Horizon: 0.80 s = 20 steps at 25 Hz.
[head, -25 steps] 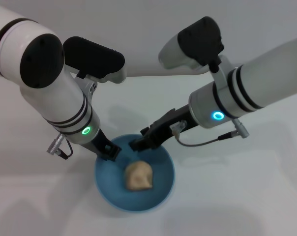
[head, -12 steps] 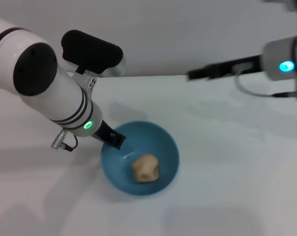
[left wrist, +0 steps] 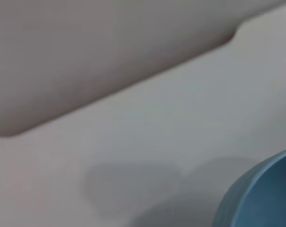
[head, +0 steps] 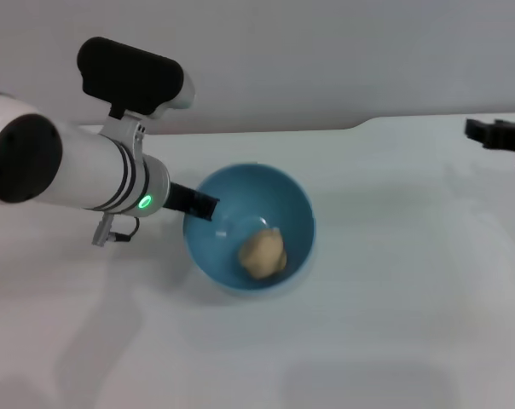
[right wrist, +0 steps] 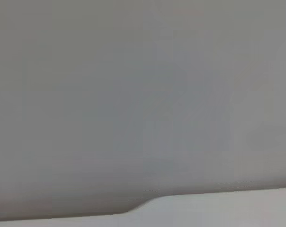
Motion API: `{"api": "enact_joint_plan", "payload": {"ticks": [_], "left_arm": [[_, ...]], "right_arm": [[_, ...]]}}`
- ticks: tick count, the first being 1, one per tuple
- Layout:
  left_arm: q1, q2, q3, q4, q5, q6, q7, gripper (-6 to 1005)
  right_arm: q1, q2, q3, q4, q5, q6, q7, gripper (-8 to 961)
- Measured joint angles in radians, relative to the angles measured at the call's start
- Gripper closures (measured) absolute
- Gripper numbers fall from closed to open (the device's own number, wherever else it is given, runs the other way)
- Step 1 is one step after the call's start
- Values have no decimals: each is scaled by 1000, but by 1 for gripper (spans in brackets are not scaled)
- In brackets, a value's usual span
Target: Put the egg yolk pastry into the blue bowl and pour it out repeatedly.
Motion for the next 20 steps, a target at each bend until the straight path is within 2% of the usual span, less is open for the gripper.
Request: {"api": "enact_joint_plan", "payload": {"ticks": [1,6,11,15,16,17,20], "left_arm": [[23,0,0,0,-1,71,2,991],[84,0,9,5,-1,224,2,992],[197,0,79,26,10,493,3,992],[293,0,196,30,72,780,36,993],[333,-3,262,0,129,961,51,993],[333,-3,262,0,129,961,51,993],[370,-7,344,-91,180,1250,60,994]], "right_arm": [[0,0,0,0,0,0,0,550],[-13,-1,-59,-93,3,-137,-2,551],[-37,-1,-135,-125,6,-231,-2,549],[-48,-1,-159,-125,10,-261,-2,551],[-48,-1,-169,-125,17,-265,-1,551],[-48,-1,-169,-125,17,-265,-1,550],[-46,-1,-196,-124,32,-274,-1,549]]}}
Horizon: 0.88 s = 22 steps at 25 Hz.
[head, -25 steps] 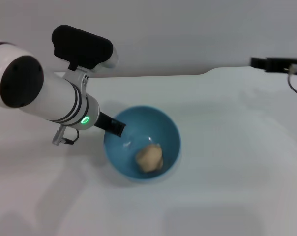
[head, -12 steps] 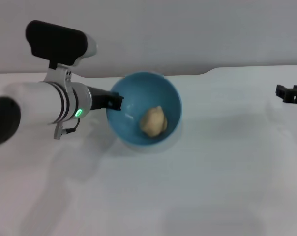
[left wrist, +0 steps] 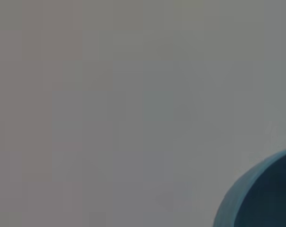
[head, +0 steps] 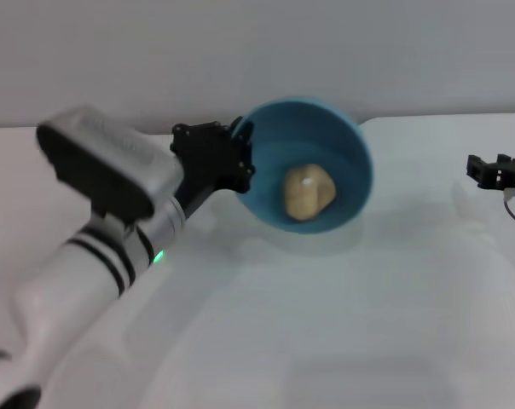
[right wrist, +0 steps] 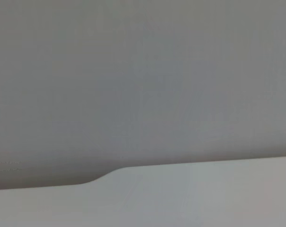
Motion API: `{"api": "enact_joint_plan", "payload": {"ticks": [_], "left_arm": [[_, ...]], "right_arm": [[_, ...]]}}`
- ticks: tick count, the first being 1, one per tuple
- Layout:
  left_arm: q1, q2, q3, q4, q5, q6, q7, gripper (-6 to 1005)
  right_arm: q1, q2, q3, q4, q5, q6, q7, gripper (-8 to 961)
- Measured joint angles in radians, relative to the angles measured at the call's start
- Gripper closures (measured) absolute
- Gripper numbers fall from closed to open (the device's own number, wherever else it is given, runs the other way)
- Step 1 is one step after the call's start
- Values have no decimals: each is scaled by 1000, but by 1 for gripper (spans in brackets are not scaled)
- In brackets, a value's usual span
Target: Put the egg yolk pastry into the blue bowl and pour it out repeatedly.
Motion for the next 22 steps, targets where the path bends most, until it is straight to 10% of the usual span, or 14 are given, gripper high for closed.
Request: {"api": "enact_joint_plan", "payload": {"ticks": [6,22], "left_arm": [[5,-8,75,-188,-6,432,59,997],[-68,-9,144,-329,-161,594,110,998]], "right_arm": [[0,0,-28,3,5,-17,0,550],[-3,0,-49,-1,26,-22,0,549]]}}
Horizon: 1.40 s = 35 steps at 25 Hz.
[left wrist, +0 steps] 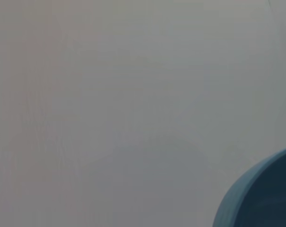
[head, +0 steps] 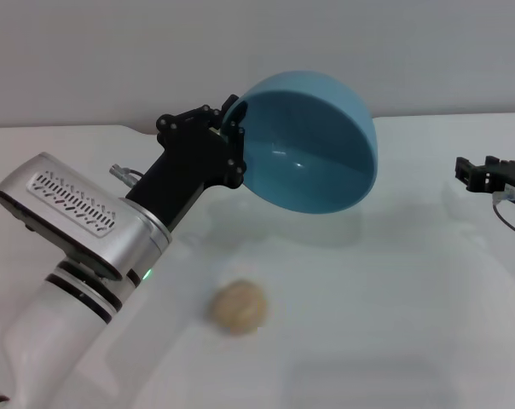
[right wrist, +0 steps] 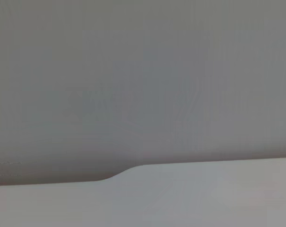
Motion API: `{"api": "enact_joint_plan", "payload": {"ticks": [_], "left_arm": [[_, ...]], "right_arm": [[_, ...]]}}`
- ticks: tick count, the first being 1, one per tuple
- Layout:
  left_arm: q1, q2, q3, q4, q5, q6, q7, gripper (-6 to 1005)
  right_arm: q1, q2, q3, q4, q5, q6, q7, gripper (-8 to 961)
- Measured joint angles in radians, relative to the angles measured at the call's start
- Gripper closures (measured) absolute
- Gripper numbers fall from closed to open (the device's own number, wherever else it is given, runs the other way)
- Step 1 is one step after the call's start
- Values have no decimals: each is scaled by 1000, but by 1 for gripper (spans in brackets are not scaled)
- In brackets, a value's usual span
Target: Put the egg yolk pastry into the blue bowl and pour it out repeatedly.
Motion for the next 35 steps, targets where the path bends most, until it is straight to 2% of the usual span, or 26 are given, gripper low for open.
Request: {"api": "enact_joint_plan", "payload": {"ticks": [5,9,13,16,20,24,25,26,30,34,35], "left_arm": [[-3,0,2,-1,-18,-1,1,998],[-10,2,1,3,-83,-22,-6,997],[-9,9,-26,55,-131,-105,-6,998],[-2,11,-72,121,-142,-225,-1,998],[2,13,-163,222,-144,-459,1,997],[-22,13,-297,304,-144,-787,-8,996],[-45,13,-362,329,-144,-942,-12,996],[-45,13,-362,329,-144,-942,-12,996],[-84,13,-472,351,-144,-1186,-43,995],[-116,15,-548,346,-139,-1346,-52,994],[-116,15,-548,346,-139,-1346,-52,994]], "right_arm": [[0,0,-12,0,9,3,0,550],[0,-1,-25,13,17,15,0,549],[-1,-3,-49,31,18,29,0,550],[-2,-4,-69,51,18,48,0,550],[-2,-5,-74,86,18,111,0,550],[0,-6,-72,131,18,185,0,551],[3,-7,-67,161,18,238,0,551],[3,-7,-67,161,18,238,0,551],[35,-12,-59,213,12,387,-15,549],[80,-9,-31,241,37,539,-33,549],[90,-9,-27,242,50,566,-34,549]]}}
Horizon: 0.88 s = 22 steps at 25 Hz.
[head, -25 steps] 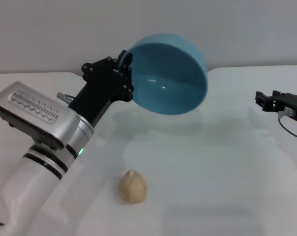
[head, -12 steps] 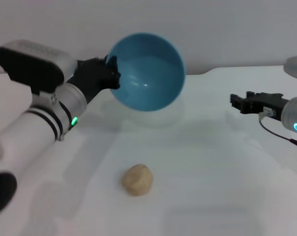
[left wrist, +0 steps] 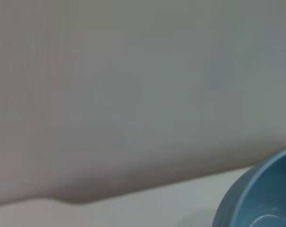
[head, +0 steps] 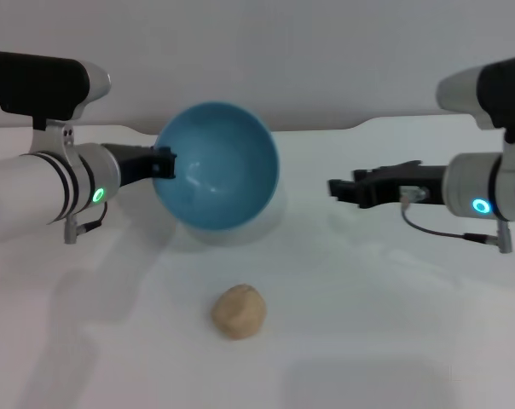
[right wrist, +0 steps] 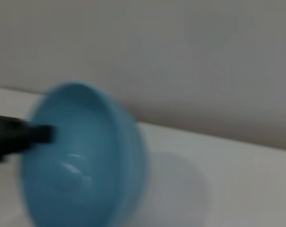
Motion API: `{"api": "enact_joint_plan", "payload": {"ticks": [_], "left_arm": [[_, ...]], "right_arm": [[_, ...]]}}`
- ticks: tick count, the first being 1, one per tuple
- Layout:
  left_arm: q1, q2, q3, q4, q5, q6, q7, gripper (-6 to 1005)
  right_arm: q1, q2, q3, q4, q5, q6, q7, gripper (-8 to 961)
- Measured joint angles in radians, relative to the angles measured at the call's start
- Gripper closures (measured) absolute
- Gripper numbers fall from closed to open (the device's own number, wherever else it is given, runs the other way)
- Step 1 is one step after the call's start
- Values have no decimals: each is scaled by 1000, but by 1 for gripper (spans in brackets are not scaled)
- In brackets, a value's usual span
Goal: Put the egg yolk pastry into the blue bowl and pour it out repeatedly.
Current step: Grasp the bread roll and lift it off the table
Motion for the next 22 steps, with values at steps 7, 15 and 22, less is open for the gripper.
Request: {"api": "enact_joint_plan", "payload": {"ticks": [7,15,22], "left_arm": [[-52,5,-83,-1,37,-270,11,990],[-89,3,-77,5,101,-421,4,989],[-128,2,-87,6,102,-484,-27,990]], "right_arm": [[130,-3,186,-144,201,323,40,550],[166,-8,242,-218,285,435,65,551],[215,-12,236,-260,217,498,126,550]]}}
